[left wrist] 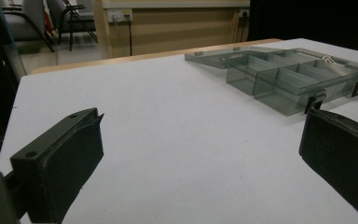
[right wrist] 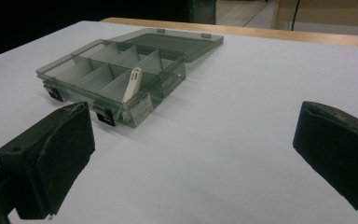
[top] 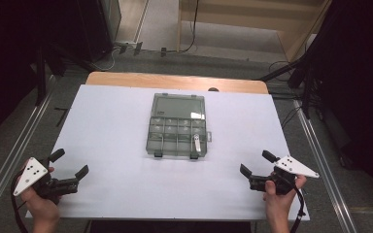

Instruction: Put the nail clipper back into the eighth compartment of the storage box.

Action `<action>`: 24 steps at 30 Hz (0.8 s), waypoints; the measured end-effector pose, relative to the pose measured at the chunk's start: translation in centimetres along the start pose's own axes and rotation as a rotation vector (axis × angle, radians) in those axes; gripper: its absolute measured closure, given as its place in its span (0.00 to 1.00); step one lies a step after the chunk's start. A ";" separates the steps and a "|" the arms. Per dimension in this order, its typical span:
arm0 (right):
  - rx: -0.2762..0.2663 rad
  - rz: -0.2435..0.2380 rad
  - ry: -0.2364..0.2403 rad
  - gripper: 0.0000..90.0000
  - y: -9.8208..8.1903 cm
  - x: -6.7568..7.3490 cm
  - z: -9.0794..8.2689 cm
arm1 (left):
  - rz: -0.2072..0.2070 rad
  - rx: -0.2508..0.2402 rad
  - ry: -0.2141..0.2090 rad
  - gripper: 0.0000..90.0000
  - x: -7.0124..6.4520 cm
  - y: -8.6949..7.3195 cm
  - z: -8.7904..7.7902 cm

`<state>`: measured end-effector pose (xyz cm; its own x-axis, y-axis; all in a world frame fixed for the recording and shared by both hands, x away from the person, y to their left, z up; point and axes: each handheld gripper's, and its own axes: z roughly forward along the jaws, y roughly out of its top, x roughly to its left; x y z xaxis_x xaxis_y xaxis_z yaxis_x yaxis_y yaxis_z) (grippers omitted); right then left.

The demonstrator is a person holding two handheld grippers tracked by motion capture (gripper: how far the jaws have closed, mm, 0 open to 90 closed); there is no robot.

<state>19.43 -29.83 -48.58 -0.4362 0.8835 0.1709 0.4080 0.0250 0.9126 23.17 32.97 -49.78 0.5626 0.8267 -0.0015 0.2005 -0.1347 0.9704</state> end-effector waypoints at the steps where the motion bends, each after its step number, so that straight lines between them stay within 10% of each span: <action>1: -0.004 0.003 -0.008 0.00 -0.2 -0.1 -0.3 | 0.000 -0.001 0.000 0.00 0.0 0.0 0.0; 24: -0.107 0.039 -0.087 0.00 -3.3 -3.9 -4.7 | 0.011 -0.001 0.001 0.00 -0.1 0.1 -0.1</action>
<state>16.04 -35.59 -50.57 -0.3483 0.9202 0.1784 0.3332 -0.0563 0.9412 23.08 32.95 -49.70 0.5636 0.8260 0.0091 0.1934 -0.1427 0.9707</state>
